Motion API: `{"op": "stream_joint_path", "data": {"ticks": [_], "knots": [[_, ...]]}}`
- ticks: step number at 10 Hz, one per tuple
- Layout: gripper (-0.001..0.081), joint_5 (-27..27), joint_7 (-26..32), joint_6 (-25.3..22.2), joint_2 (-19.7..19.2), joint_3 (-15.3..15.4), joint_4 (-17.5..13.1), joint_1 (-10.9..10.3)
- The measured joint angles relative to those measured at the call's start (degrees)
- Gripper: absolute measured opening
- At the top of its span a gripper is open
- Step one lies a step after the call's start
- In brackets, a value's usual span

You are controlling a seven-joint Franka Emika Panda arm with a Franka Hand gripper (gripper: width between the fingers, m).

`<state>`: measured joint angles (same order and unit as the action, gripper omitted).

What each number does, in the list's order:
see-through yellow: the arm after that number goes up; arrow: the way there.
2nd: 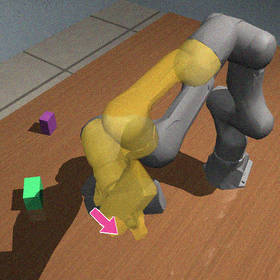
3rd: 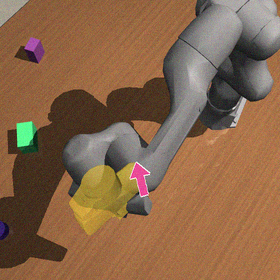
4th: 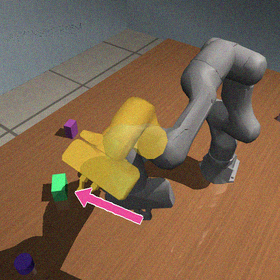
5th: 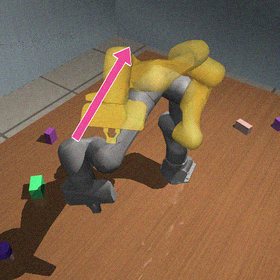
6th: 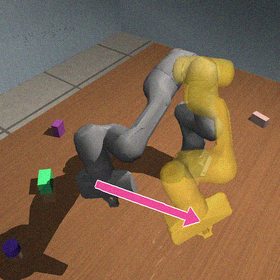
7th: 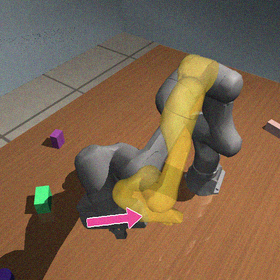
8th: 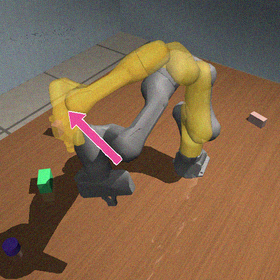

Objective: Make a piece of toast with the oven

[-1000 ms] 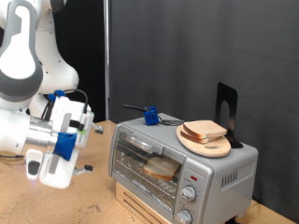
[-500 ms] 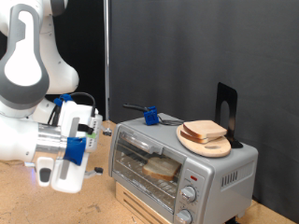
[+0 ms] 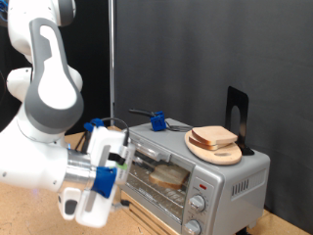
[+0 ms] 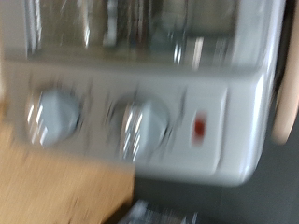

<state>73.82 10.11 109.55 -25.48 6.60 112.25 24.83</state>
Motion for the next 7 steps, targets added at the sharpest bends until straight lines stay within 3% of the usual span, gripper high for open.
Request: {"op": "stream_joint_path", "data": {"ticks": [1,2,4,7], "knots": [[0.0800,2.73,0.36,3.70,-0.90,0.29,-0.49,-0.77],[0.0800,1.66,0.24,1.87,-0.90,0.18,-0.49,-0.63],[0.0800,0.24,0.43,-6.07,-1.91,0.16,-2.05,0.37],[0.0800,0.26,1.30,-6.83,-6.89,1.20,-7.05,-0.63]]}}
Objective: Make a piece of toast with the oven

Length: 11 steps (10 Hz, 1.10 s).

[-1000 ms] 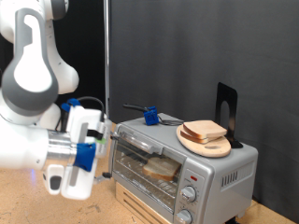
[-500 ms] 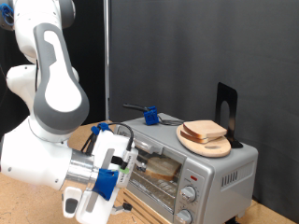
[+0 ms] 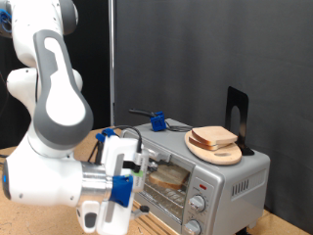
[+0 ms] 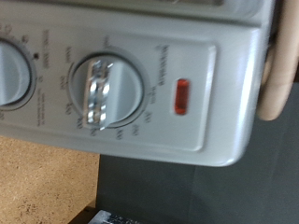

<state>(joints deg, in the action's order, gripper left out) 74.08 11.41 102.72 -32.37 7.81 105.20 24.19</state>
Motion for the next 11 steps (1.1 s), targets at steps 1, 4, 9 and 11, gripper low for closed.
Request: {"op": "stream_joint_path", "data": {"ticks": [1,4,9,11], "knots": [[0.0800,0.05,0.16,1.37,-2.03,0.35,-1.81,-0.74],[0.0800,-0.30,2.16,2.98,-7.67,0.50,-6.35,-2.13],[0.0800,1.00,4.93,5.83,-12.93,-0.22,-10.10,-1.72],[0.0800,2.16,5.07,6.13,-14.70,0.12,-12.54,-1.73]]}}
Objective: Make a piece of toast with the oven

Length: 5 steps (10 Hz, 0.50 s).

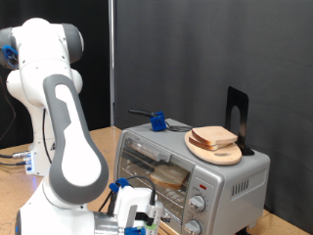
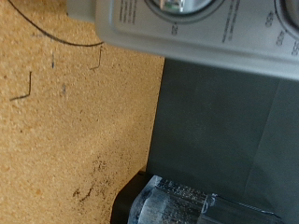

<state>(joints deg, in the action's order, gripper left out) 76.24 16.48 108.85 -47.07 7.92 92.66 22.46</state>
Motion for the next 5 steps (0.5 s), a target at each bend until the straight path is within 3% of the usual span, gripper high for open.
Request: {"op": "stream_joint_path", "data": {"ticks": [5], "knots": [[0.0800,-0.25,-2.84,0.08,-3.02,1.05,-3.81,-2.83]]}}
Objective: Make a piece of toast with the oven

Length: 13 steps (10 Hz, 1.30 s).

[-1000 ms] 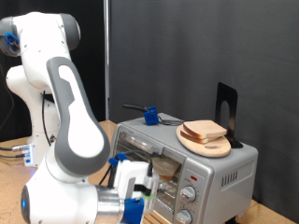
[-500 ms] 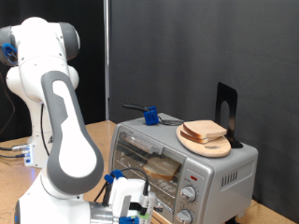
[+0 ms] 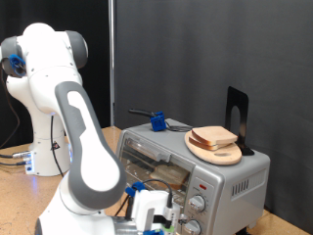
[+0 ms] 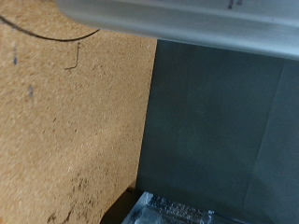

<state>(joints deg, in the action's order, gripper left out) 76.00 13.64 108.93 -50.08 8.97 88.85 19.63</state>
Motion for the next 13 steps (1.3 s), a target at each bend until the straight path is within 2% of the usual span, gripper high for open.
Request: {"op": "stream_joint_path", "data": {"ticks": [4,8,10,11,12,13], "knots": [[0.0800,0.09,-0.68,0.37,-0.39,0.19,0.02,-2.41],[0.0800,0.13,-0.81,0.35,-0.40,0.30,0.53,-2.46],[0.0514,0.14,-0.81,0.33,-0.40,0.39,0.96,-2.46],[0.0514,0.14,-0.81,0.34,-0.39,0.39,1.06,-2.44],[0.0359,0.19,-0.81,0.25,-0.38,0.40,1.10,-2.43],[0.0359,0.23,-0.86,-0.39,-0.07,0.41,1.17,-2.40]]}}
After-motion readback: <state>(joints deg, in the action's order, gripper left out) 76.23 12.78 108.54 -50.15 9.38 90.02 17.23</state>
